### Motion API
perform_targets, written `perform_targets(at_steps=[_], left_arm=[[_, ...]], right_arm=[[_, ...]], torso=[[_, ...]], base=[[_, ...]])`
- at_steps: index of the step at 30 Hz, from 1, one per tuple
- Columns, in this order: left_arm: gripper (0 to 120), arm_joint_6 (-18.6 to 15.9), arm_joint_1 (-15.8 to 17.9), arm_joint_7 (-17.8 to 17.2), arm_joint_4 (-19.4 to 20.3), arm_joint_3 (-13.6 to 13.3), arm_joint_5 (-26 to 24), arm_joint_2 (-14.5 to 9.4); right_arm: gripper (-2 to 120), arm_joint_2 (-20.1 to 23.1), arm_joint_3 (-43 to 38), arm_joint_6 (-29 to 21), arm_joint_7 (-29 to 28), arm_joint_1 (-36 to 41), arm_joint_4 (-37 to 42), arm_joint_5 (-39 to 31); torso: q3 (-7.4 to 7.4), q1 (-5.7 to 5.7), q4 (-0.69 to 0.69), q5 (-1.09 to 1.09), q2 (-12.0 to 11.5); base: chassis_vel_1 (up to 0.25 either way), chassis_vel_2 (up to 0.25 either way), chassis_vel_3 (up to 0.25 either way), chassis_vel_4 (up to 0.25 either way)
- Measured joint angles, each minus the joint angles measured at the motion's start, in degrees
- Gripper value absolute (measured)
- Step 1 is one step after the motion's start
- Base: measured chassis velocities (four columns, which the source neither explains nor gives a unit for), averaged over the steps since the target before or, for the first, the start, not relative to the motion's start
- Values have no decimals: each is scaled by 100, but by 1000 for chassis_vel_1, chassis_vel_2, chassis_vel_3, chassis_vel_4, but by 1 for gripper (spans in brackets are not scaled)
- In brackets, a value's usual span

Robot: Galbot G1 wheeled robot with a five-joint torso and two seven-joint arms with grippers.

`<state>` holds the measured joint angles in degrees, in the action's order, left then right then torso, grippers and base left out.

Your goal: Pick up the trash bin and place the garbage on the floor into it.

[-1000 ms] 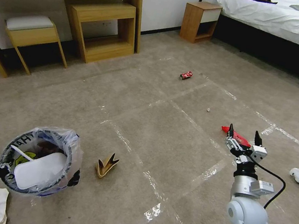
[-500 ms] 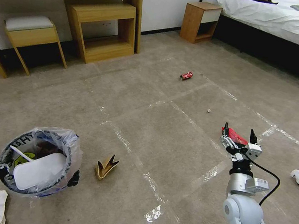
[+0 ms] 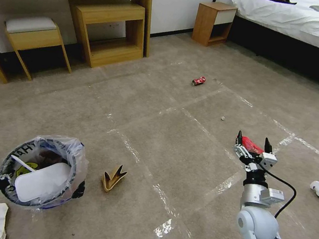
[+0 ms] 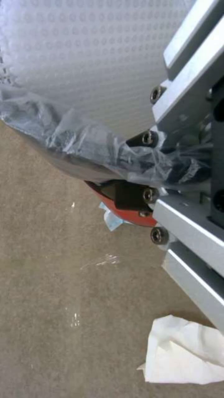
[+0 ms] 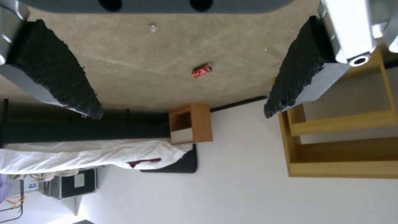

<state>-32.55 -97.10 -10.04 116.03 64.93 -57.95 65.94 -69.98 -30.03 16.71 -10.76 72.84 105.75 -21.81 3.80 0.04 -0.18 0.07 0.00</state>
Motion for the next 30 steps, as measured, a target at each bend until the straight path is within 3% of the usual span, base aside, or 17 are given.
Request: perform_targets(at_steps=[30], left_arm=[[1,17,14,-12,-16,-5,-14,-30]], right_arm=[[99,34,97,3,-29,-94,-52,14]], torso=[[0,0,0,0,0]], base=[[0,0,0,0]])
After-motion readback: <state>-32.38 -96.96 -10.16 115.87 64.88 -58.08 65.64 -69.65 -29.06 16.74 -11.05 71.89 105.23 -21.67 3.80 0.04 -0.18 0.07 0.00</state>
